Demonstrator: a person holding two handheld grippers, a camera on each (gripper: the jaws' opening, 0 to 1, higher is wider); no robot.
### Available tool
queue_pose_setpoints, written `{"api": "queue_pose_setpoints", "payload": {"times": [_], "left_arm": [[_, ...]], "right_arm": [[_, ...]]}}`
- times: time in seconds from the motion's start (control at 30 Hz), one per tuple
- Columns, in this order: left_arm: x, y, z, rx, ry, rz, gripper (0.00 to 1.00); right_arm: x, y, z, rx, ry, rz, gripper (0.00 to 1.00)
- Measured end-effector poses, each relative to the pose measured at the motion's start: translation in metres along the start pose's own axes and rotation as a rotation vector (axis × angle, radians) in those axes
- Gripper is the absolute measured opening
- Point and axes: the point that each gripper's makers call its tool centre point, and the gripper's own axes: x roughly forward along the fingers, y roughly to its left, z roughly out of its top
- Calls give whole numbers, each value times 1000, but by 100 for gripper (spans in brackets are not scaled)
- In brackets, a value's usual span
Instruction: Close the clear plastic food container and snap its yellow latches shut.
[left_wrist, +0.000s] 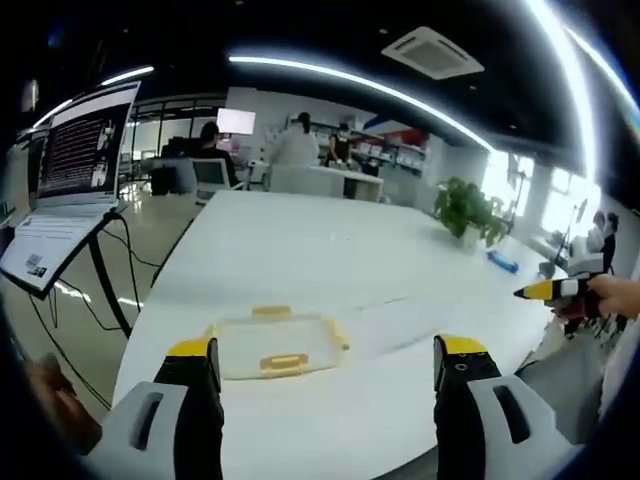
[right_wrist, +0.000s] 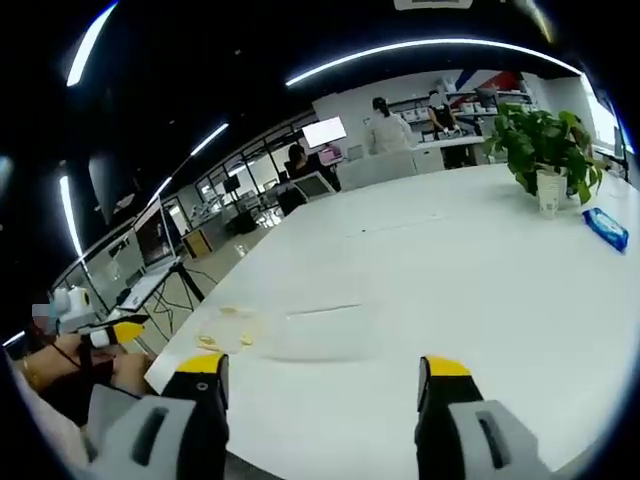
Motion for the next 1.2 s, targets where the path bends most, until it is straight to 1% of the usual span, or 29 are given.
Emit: {"api": "queue_pose_setpoints", "payload": {"times": [0.23,0.43,0.63,0.93,1.2], "left_arm": [[-1,1,-2,0,3,-2,88],[0,-3,-5,4,8,-15,88],[1,-5,-6,7,7,-24,88],[2,4,-8,12,13,-14,88],[4,8,-6,21,16,-13,88]], "right_arm": [[-1,2,-1,-2,5,5,77],[-1,5,0,-17,12,10,77],[-3,6,2,-21,0,3,77],[-5,2,3,-14,-9,-13,77],[-6,2,2,-11,-8,-14,77]]}}
